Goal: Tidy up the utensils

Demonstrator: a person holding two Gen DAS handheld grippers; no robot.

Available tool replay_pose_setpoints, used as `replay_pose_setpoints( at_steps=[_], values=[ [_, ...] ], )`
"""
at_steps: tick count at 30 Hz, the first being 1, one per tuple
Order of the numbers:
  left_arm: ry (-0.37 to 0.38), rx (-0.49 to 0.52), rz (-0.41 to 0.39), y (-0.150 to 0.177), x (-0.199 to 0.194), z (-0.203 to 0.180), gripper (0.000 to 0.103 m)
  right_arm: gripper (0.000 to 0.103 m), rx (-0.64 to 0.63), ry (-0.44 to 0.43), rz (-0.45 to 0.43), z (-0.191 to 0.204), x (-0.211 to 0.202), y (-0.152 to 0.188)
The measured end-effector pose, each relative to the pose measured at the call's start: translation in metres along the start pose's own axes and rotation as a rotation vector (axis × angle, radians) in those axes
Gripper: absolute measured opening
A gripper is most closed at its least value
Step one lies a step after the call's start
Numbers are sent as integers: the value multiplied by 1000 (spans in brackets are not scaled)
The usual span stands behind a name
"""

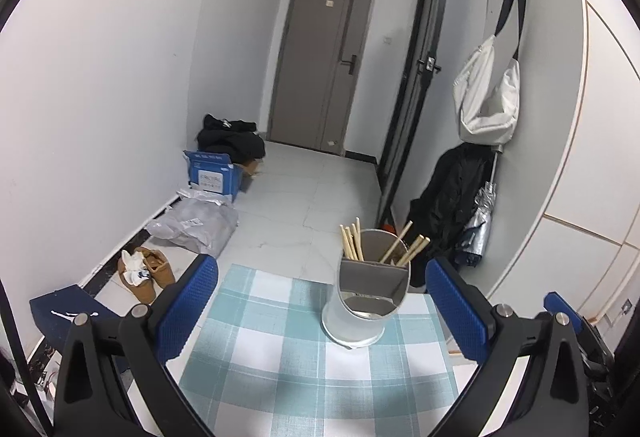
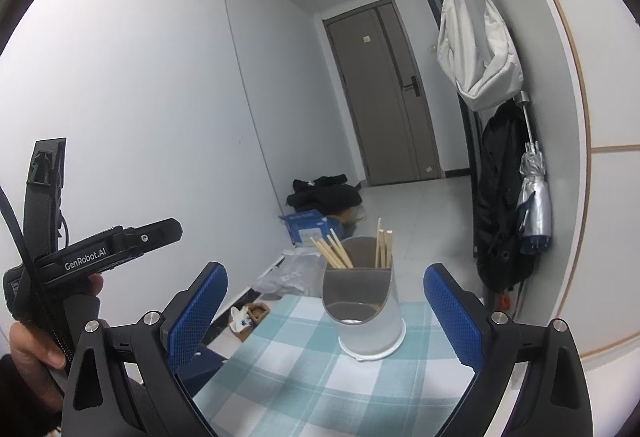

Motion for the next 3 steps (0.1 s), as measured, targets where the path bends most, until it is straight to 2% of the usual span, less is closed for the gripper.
replay_pose_setpoints(
  at_steps=[3],
  values=[
    [-4,13,11,3,7,-1,102,100,4,-1,11,-2,8,3]
  ],
)
Point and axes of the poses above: each gripper's, at about its wrist camera, not at the fingertips, and x roughly the way its jaws point, z to its left, y to its underside, the point moved 3 cm from there along x, roughly the way its jaws point, and after that the axes turned 5 degrees about z, right-handed, at the moved point
